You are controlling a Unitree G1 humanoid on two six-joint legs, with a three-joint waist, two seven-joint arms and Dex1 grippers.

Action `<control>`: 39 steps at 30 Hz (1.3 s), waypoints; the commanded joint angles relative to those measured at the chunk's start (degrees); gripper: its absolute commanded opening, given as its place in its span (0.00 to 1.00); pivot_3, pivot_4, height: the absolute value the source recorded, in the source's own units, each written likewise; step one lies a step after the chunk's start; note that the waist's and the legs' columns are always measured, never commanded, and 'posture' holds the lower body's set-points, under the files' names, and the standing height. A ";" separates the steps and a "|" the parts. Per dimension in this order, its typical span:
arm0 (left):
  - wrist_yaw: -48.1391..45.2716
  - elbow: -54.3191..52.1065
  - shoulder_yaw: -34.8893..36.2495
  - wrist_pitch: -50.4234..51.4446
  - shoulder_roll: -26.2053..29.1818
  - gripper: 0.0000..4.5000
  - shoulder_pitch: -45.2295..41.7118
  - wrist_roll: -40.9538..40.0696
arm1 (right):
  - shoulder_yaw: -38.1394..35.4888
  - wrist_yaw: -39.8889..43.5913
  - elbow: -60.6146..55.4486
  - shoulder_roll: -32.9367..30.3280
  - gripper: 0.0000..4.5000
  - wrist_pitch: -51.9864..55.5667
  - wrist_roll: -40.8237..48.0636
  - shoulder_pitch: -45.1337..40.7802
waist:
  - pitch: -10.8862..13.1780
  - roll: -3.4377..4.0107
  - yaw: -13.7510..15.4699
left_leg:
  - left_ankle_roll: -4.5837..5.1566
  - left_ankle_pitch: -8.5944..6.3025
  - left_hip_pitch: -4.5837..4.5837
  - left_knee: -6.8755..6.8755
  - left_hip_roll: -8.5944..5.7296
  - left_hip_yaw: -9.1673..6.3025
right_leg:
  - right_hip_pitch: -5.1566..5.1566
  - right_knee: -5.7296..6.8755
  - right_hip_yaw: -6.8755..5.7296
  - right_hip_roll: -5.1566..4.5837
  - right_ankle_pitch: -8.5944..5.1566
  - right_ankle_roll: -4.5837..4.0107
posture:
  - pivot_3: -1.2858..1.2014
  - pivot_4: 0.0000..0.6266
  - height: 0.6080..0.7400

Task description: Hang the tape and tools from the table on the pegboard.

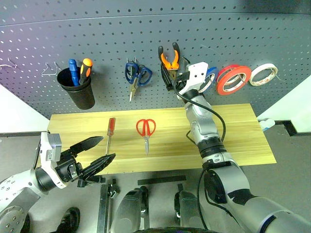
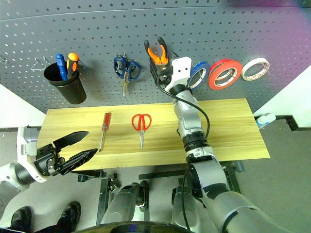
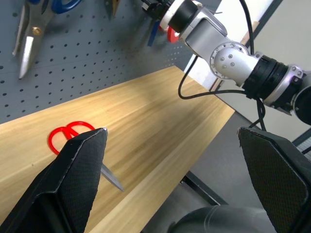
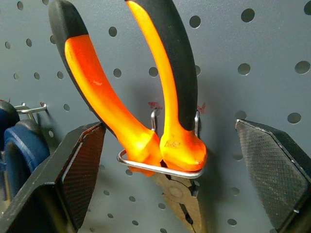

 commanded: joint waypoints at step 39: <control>-4.42 11.84 -9.07 -5.56 -1.79 1.00 -16.22 8.01 | -0.44 8.70 -30.39 -4.81 0.99 11.47 12.01 3.91 | -1.59 -0.77 -0.18 | -0.21 0.16 -0.09 0.10 0.00 0.01 | -0.08 0.24 -0.22 0.28 0.02 0.04 | 0.53 0.10 1.00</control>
